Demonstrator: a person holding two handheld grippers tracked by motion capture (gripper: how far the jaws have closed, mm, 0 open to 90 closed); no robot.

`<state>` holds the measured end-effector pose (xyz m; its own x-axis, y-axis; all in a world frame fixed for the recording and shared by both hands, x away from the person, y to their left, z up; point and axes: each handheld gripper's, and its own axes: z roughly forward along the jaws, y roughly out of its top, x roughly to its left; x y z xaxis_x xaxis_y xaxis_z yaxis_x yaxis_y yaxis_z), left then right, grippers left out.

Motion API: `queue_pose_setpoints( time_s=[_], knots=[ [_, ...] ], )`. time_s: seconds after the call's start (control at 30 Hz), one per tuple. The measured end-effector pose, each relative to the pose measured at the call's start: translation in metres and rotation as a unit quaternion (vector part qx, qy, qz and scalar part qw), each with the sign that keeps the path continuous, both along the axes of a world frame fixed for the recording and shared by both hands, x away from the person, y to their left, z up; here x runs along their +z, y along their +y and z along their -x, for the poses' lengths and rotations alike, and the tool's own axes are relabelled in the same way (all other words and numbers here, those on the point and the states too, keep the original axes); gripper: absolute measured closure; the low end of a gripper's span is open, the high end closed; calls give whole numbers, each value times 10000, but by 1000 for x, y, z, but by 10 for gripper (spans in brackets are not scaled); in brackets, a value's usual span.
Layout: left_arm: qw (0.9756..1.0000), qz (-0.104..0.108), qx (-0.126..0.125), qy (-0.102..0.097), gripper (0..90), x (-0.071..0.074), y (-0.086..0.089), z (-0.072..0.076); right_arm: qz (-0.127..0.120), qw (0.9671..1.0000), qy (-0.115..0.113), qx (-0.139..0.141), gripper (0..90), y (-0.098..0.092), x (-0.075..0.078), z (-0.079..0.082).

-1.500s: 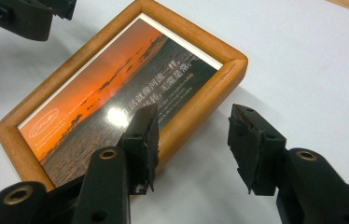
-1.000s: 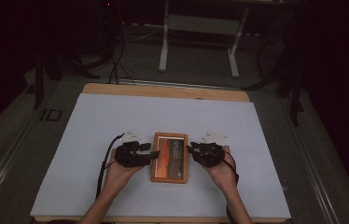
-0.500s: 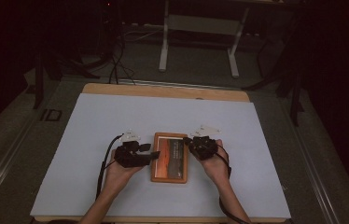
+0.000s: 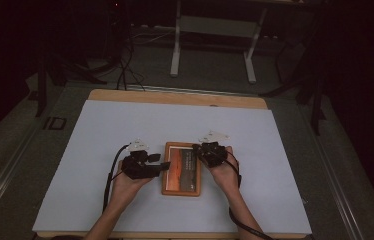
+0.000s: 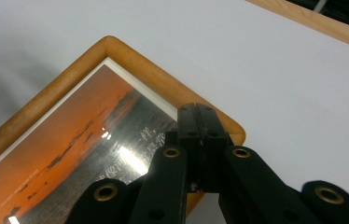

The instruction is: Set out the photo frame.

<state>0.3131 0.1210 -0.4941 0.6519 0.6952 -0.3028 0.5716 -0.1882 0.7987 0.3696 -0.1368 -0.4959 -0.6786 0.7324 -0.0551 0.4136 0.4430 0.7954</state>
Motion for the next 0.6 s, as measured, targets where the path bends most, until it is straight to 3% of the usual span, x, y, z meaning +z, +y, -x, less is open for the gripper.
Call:
queue_pose_setpoints(
  time_s=[0.13,0.33,0.6],
  knots=[
    [10000,-17,10,-6,433,0,0,0,-76,10000,51,0,899,-1,0,-3],
    [10000,-6,63,-21,431,0,2,0,55,10000,10,-6,899,-3,-1,-3],
    [9999,50,109,10,430,1,4,-1,6,9998,160,-138,899,-12,-7,-5]
  ],
)
